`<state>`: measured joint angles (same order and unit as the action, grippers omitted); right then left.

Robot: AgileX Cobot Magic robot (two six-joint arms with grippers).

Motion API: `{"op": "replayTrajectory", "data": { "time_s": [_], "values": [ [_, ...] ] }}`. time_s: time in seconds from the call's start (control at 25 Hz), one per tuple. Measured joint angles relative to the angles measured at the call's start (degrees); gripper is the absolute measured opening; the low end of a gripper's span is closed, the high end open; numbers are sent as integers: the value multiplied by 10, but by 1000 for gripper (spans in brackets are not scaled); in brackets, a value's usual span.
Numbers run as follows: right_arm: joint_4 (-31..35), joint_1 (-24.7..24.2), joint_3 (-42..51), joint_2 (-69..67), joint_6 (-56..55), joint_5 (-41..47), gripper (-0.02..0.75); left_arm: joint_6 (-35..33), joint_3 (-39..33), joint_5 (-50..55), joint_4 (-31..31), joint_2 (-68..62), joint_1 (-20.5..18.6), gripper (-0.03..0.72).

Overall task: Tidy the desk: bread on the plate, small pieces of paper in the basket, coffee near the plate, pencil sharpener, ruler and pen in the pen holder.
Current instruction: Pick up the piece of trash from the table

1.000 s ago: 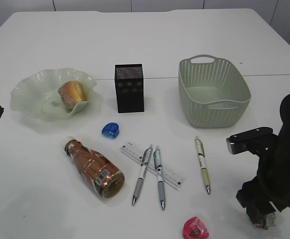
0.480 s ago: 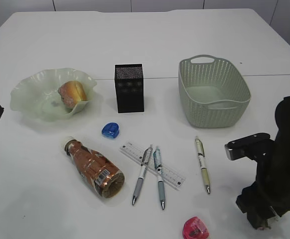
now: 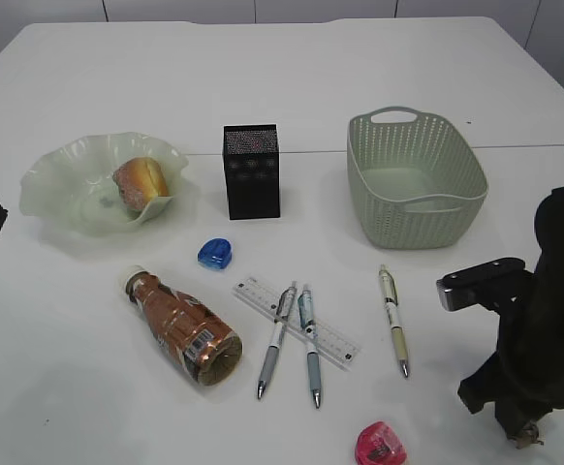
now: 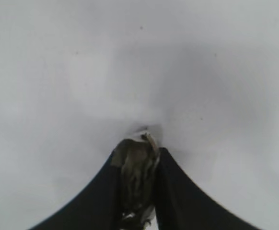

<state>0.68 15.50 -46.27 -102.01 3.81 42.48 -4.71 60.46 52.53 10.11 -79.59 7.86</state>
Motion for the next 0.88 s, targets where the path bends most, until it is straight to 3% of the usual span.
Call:
{"op": "replayTrajectory", "data": {
  "time_s": [0.4,0.72,0.88],
  "values": [
    [14,0,-38,51,0,-5,108,0,0,0,0,0,0,479],
    [11,0,-236,80,-4,14,107,0,0,0,0,0,0,477],
    [-56,0,-344,42,-64,19,107,0,0,0,0,0,0,476]
  ]
}}
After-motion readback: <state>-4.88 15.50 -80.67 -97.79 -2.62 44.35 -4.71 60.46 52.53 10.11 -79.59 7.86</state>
